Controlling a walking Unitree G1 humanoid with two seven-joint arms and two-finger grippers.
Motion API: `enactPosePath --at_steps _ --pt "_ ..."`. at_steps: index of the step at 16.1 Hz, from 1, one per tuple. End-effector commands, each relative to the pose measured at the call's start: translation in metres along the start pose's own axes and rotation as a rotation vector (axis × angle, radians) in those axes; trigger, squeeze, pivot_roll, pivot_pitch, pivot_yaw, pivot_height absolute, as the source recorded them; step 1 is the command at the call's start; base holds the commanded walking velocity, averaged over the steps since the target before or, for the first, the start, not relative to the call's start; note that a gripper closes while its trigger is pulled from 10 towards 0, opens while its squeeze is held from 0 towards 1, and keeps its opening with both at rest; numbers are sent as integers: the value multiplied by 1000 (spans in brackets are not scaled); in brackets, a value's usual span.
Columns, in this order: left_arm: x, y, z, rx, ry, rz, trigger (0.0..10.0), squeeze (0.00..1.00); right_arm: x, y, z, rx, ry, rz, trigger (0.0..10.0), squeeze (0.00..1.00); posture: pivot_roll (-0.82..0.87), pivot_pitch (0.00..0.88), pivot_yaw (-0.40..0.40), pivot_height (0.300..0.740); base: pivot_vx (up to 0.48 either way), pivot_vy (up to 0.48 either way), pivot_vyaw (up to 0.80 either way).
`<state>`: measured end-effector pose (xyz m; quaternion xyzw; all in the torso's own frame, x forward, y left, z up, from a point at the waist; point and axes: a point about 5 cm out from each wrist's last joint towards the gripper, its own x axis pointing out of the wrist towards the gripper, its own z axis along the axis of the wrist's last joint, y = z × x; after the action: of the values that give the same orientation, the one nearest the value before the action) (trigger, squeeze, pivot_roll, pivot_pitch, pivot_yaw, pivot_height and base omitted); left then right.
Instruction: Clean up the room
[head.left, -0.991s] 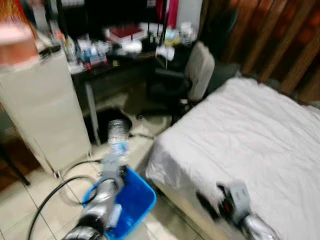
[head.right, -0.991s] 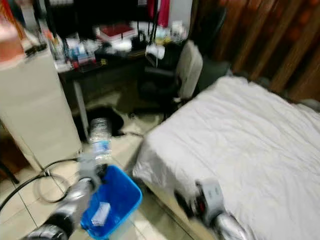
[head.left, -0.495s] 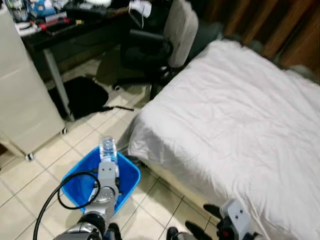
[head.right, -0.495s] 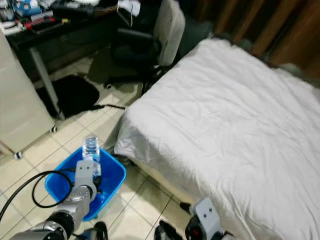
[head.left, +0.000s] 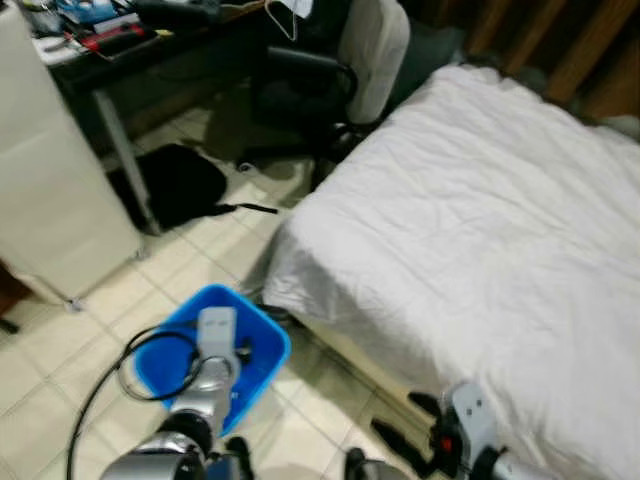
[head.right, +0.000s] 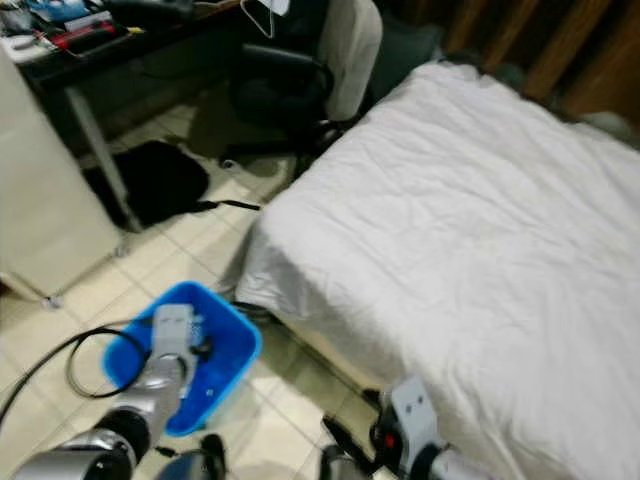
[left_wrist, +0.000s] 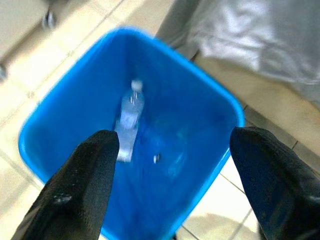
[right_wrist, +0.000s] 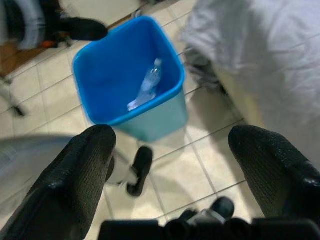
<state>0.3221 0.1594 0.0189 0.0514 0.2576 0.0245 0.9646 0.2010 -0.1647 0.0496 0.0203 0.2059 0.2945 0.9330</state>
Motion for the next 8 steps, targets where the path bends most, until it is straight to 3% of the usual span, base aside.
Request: enactPosePath --at_steps 1,2,5,8 --pt "-3 -11 2 72 -80 -67 10000 0 -4 -9 -6 19 7 -70 10000 0 -172 260 -71 740 0 0 0" --pt "-12 -21 9 65 -227 -141 10000 0 0 -15 -1 19 -31 -123 10000 0 -136 213 -47 740 0 0 0" --pt "-48 -31 21 -8 -454 -262 10000 0 24 -31 9 39 -111 -213 10000 0 -40 44 2 740 0 -97 0" --pt "-55 -40 32 -18 -513 -311 10000 0 37 -40 19 47 -155 -262 10000 0 -25 5 10 740 0 -480 0"
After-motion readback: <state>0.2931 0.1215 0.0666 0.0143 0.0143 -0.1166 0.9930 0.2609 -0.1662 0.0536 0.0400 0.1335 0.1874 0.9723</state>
